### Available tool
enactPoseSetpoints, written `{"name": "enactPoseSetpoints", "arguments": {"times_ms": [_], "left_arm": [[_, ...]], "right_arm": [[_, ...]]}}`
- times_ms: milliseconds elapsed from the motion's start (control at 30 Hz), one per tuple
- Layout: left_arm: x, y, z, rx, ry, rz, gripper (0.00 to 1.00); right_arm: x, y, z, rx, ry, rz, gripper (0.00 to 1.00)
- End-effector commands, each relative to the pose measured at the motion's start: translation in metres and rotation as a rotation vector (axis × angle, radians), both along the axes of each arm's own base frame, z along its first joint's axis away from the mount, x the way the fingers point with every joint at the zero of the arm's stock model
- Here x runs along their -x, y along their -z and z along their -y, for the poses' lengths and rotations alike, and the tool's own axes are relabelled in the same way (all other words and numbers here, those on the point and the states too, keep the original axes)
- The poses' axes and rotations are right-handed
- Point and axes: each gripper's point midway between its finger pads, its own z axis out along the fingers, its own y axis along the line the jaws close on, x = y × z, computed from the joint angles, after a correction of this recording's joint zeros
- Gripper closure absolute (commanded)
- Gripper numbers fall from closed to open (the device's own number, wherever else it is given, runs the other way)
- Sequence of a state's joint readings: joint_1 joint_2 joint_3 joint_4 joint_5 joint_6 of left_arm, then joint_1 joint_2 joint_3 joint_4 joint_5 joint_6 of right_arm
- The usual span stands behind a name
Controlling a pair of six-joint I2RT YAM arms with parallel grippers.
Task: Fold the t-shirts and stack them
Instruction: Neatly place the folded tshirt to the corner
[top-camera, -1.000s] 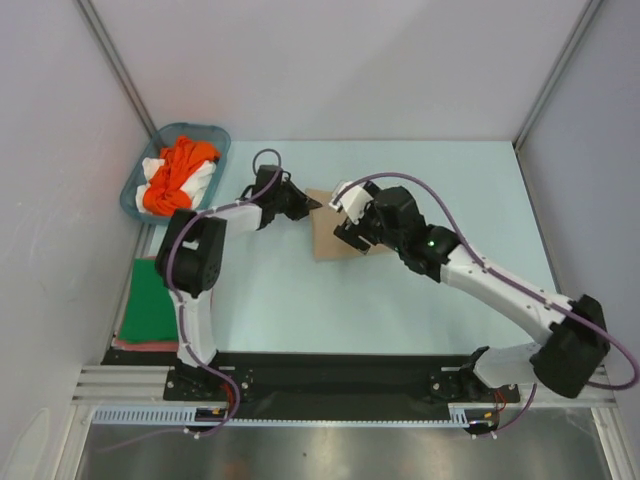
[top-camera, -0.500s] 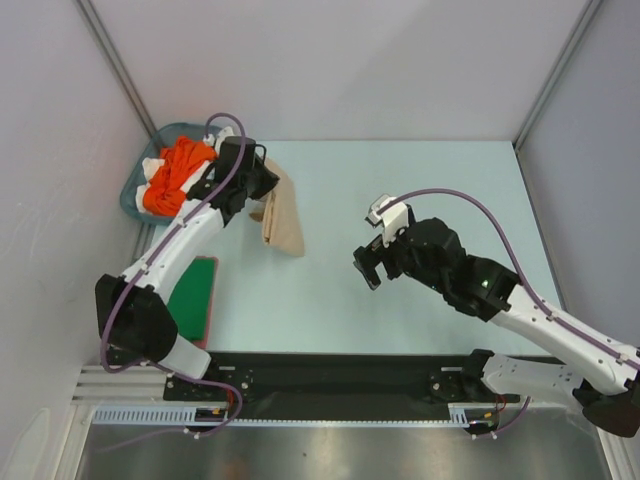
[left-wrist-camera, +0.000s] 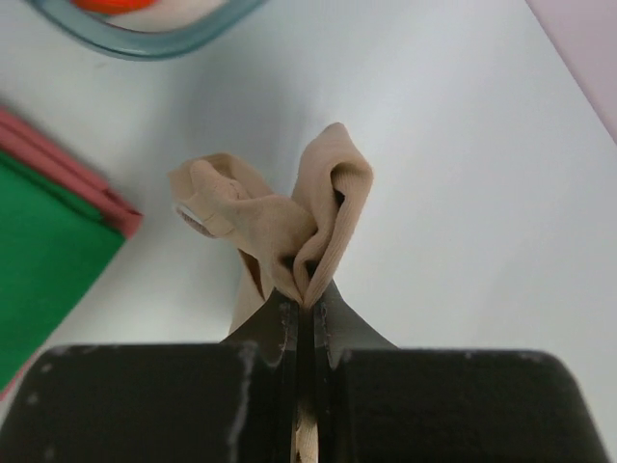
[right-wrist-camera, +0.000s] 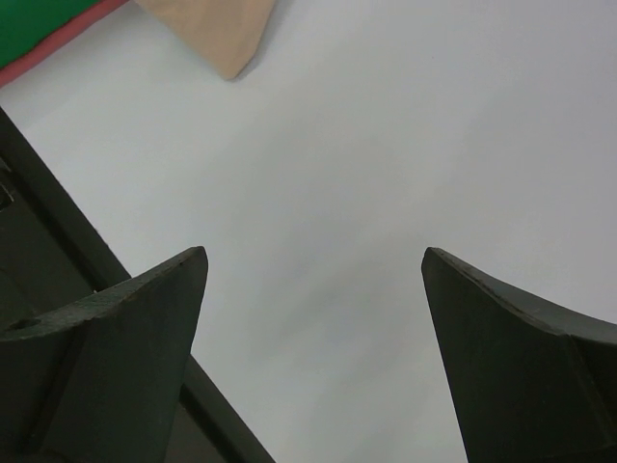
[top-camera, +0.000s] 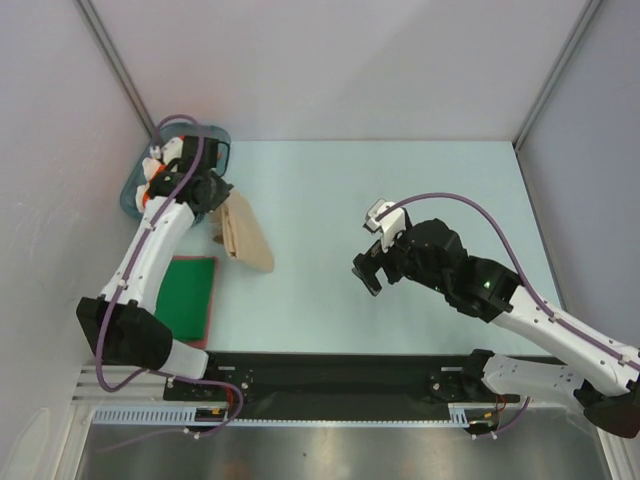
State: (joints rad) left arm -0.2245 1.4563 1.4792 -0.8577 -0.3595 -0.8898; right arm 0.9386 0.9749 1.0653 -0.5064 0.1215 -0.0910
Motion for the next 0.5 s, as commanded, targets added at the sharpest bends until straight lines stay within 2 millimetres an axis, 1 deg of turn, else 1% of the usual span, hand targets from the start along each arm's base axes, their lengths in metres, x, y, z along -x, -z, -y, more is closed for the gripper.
{"name": "enactPoseSetpoints", "arguments": {"times_ms": [0, 133, 200, 233, 267, 300, 333, 400, 433, 467], "left_arm": [[0.018, -0.036, -0.033, -0.002, -0.075, 0.063, 1.00], [0.024, -0.043, -0.057, -0.004, -0.104, 0.067, 1.00], [0.022, -0.048, -0.064, -0.001, -0.103, 0.083, 1.00], [0.021, -0.049, -0.071, 0.003, -0.111, 0.083, 1.00], [0.022, -0.050, -0.074, -0.005, -0.105, 0.080, 1.00], [0.021, -0.055, -0.073, -0.003, -0.095, 0.087, 1.00], [0.023, -0.056, -0.090, -0.007, -0.139, 0.085, 1.00], [0.025, -0.060, -0.097, -0.006, -0.153, 0.099, 1.00], [0.024, -0.060, -0.106, -0.005, -0.168, 0.105, 1.00], [0.021, -0.059, -0.105, 0.013, -0.145, 0.106, 1.00]], "right_arm": [[0.004, -0.016, -0.010, -0.031, -0.061, 0.024, 0.01], [0.006, -0.012, -0.011, -0.031, -0.071, 0.015, 0.00], [0.008, -0.012, -0.012, -0.036, -0.082, 0.011, 0.00], [0.009, -0.014, -0.012, -0.042, -0.083, 0.013, 0.00], [0.009, -0.011, -0.011, -0.039, -0.079, 0.007, 0.00], [0.010, -0.011, -0.011, -0.040, -0.081, 0.007, 0.01], [0.010, -0.010, -0.010, -0.040, -0.080, 0.005, 0.00], [0.011, -0.008, -0.009, -0.036, -0.082, 0.002, 0.00], [0.012, -0.006, -0.009, -0.034, -0.084, -0.003, 0.00], [0.012, -0.007, -0.009, -0.035, -0.082, -0.003, 0.00]]}}
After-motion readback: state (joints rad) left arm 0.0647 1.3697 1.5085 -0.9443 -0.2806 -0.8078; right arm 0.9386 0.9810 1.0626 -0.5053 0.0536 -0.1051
